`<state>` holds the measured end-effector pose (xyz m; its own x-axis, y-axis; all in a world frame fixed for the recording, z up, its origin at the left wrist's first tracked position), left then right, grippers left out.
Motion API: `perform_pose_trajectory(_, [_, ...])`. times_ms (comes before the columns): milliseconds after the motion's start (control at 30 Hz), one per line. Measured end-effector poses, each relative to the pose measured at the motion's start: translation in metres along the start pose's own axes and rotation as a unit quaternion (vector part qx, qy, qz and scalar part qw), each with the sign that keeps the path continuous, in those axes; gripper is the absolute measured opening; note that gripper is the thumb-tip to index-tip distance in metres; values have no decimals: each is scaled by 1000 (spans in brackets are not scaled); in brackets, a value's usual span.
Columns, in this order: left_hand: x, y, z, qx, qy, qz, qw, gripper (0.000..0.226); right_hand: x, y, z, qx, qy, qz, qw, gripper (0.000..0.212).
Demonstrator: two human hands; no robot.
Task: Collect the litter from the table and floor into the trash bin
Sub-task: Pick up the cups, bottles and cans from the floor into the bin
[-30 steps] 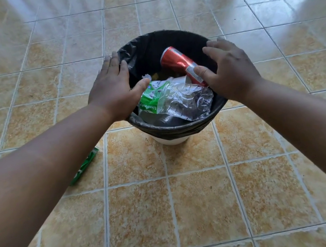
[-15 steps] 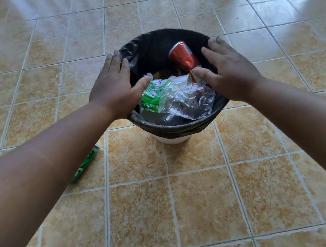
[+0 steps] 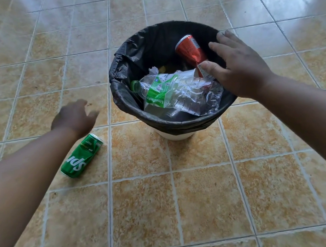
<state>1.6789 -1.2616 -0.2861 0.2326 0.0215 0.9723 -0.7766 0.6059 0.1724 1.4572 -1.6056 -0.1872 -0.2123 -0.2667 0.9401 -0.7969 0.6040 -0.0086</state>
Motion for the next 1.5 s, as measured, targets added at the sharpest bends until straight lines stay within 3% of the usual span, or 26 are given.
perform_pose_trajectory(100, [-45, 18, -46, 55, -65, -166, 982, 69, 0, -1, 0, 0, 2, 2, 1000, 74])
perform_pose_trajectory(233, [-79, 45, -77, 78, -126, -279, 949, 66, 1, -2, 1, -1, 2, 7, 1000, 76])
perform_pose_trajectory(400, [-96, 63, -83, 76, -151, -321, 932, 62, 0, -1, 1, -3, 1, 9, 1000, 76])
perform_pose_trajectory(600, [-96, 65, -82, 74, -137, -300, 941, 52, 1, -1, 1, -1, 0, 13, 1000, 73])
perform_pose_trajectory(733, [-70, 48, -85, 107, -85, -220, 966, 47, 2, 0, 1, -2, -1, 16, 1000, 71])
perform_pose_trajectory(900, [4, 17, -61, 142, 76, 28, 987, 55, 1, 0, 1, -6, -6, 16, 1000, 71])
perform_pose_trajectory(1033, [80, -1, -6, 80, 202, 233, 948, 64, 1, 1, 1, -7, -4, 18, 1000, 70])
perform_pose_trajectory(1133, [134, -5, 40, 16, 254, 330, 909, 63, 1, 1, 1, -6, -8, 17, 1000, 69])
perform_pose_trajectory(1267, [166, 2, 109, -116, 274, 334, 894, 56, 1, 1, 0, -5, -9, 15, 1000, 69])
perform_pose_trajectory(1367, [161, 6, 148, -184, 219, 281, 916, 56, 1, 1, 0, -5, -10, 14, 1000, 69])
perform_pose_trajectory(1500, [143, 8, 172, -216, 163, 229, 935, 58, 1, 2, 0, -6, -9, 14, 1000, 68])
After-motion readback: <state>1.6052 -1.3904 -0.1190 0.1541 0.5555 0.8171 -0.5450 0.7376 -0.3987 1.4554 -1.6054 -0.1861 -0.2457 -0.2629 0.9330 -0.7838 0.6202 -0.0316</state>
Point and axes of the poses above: each hand's wrist, its own y-axis away from the middle knuckle, its own x-axis out of the back of the hand, z = x × y, the point moved 8 cm from there along -y, towards the middle knuckle, and after that the axes turned 13 degrees about -x, right-handed, at the moved point
